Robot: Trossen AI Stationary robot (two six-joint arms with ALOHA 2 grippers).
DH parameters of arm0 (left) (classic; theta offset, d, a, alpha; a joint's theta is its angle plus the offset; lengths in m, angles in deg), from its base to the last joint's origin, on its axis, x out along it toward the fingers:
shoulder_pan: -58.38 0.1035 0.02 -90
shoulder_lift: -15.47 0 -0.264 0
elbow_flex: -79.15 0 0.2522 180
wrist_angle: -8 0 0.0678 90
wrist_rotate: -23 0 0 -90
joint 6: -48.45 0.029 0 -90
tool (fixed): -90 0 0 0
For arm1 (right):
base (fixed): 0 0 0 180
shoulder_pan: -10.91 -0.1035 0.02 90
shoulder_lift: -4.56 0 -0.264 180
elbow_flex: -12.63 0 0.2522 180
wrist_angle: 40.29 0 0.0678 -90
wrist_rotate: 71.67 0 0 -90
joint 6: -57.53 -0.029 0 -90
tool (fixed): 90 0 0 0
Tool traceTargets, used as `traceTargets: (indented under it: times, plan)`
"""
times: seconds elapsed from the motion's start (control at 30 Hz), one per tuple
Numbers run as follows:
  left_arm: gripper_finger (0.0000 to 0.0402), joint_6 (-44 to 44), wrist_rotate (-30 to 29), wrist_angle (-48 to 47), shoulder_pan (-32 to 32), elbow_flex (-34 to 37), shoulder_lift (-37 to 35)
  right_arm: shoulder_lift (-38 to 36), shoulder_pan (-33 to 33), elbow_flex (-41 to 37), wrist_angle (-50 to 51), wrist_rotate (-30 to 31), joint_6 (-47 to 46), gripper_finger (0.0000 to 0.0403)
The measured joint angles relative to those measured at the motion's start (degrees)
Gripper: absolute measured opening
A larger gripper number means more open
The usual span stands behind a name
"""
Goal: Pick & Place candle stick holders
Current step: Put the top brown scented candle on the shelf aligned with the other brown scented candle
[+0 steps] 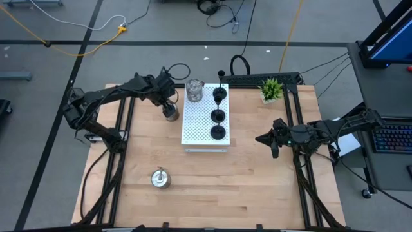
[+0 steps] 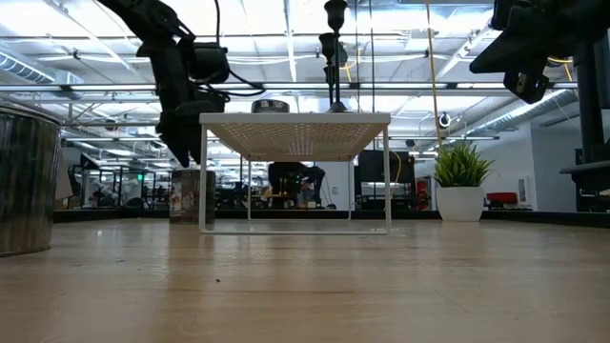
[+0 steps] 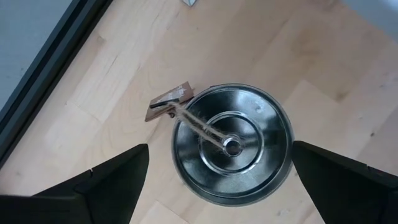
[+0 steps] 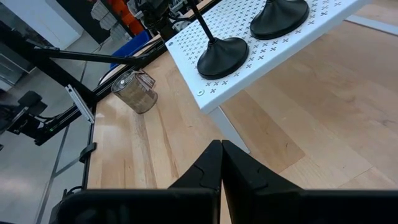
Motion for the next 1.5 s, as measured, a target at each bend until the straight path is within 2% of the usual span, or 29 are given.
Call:
traceTargets:
  times: [0.27,0.77,1.1,1.5]
  plan:
    - [0.04,-0.88,0.22,0.19,-1.57,0.0,0.18,0.01,0.0,0.0,0.0,-0.27,-1.49,0.0]
    - [0.04,-0.74,-1.77,1.72,-0.66,0.04,5.83,0.01,0.01,0.0,0.0,-1.49,-1.49,0.0]
    - [0.04,0.5,0.09,2.99,-0.43,0.04,10.81,0.0,0.02,0.0,0.0,-1.49,-1.49,0.0]
    - [0.04,3.36,-0.35,1.44,0.01,0.04,10.97,0.01,0.0,0.0,0.0,-1.49,-1.49,0.0]
